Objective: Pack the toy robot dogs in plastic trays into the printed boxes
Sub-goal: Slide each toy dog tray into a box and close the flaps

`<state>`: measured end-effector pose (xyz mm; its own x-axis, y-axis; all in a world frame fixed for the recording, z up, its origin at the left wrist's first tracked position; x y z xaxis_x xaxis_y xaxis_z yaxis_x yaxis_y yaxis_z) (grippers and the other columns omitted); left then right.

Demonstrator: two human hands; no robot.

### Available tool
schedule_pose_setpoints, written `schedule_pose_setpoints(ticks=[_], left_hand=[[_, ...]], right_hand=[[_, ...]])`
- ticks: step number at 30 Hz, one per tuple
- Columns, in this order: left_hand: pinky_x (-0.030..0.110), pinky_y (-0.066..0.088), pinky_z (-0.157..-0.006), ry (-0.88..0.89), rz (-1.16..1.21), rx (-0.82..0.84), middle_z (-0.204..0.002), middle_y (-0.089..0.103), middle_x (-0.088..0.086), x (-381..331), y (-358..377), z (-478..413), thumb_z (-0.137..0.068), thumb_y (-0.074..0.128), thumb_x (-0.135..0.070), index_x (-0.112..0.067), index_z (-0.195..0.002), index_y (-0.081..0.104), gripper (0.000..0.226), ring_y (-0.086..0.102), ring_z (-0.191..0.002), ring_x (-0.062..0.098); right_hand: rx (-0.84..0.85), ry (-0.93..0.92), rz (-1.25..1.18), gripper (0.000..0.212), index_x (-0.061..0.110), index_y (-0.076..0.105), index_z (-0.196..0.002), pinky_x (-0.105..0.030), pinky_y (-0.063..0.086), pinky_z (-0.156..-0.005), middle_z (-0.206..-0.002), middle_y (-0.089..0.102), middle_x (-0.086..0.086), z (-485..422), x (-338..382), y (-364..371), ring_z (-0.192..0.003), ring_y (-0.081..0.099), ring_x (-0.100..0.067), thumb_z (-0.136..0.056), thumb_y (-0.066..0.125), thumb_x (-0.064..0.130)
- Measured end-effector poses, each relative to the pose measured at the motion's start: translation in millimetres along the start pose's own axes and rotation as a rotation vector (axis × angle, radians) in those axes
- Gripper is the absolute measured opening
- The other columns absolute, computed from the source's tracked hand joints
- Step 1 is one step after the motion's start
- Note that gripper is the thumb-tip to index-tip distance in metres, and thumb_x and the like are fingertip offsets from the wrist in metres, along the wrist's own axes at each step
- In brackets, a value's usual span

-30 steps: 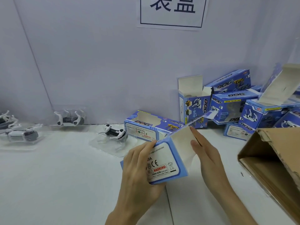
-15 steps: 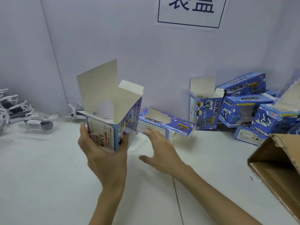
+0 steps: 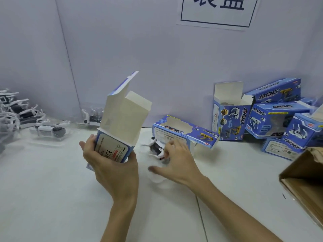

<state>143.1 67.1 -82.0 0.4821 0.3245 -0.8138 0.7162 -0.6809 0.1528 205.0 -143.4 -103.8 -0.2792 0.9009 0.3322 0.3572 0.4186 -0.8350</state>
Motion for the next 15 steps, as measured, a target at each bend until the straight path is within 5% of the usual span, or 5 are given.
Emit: schedule_pose_setpoints(ticks=[3,6,9,12,15], left_hand=[[0.031,0.045,-0.093,-0.020,0.020,0.016,-0.149,0.038,0.009,1,2,0,-0.066,0.088,0.004,-0.005,-0.140,0.032,0.092,0.032,-0.146,0.038],[0.040,0.049,-0.095,-0.035,0.029,0.059,-0.147,0.038,0.013,2,5,2,-0.067,0.085,0.007,-0.002,-0.139,0.033,0.089,0.031,-0.144,0.041],[0.064,0.044,-0.101,-0.057,-0.001,0.125,-0.146,0.039,0.013,5,11,1,-0.070,0.084,0.007,-0.006,-0.137,0.034,0.085,0.029,-0.144,0.044],[0.065,0.027,-0.114,-0.024,-0.107,0.170,-0.146,0.040,0.012,3,17,1,-0.071,0.084,0.001,-0.010,-0.140,0.037,0.084,0.021,-0.148,0.039],[0.064,0.025,-0.113,0.024,-0.220,0.199,-0.141,0.045,0.011,0,19,1,-0.068,0.088,-0.006,-0.013,-0.145,0.041,0.091,0.031,-0.142,0.036]], right_hand=[[-0.011,0.045,-0.069,0.061,0.035,0.029,-0.076,-0.029,0.042,-0.080,-0.110,0.038,0.018,34,-13,-18,-0.105,0.041,-0.008,-0.053,0.069,0.074],[-0.099,0.056,-0.124,0.049,0.032,0.039,-0.079,-0.030,0.046,-0.071,-0.097,0.046,0.017,55,-28,-47,-0.090,0.047,-0.010,-0.055,0.071,0.061],[-0.199,0.200,-0.446,0.039,0.025,0.055,-0.083,-0.040,0.053,-0.076,-0.094,0.063,0.010,69,-50,-78,-0.087,0.060,-0.016,-0.056,0.067,0.052],[-0.300,0.220,-0.729,0.036,0.017,0.063,-0.082,-0.036,0.049,-0.078,-0.088,0.072,0.004,77,-68,-111,-0.084,0.065,-0.015,-0.058,0.067,0.044],[-0.334,0.156,-0.945,0.008,0.015,0.063,-0.075,-0.050,0.044,-0.094,-0.109,0.071,-0.014,78,-77,-142,-0.106,0.064,-0.034,-0.067,0.060,0.017]])
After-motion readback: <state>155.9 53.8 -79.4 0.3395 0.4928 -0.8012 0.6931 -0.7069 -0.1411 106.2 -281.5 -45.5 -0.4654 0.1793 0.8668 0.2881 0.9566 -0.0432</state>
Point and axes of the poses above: each hand's wrist, its own z-axis away from the middle knuckle, its own y-axis out of the palm, x = y × z, the point moved 8 cm from there along -z, towards the middle knuckle
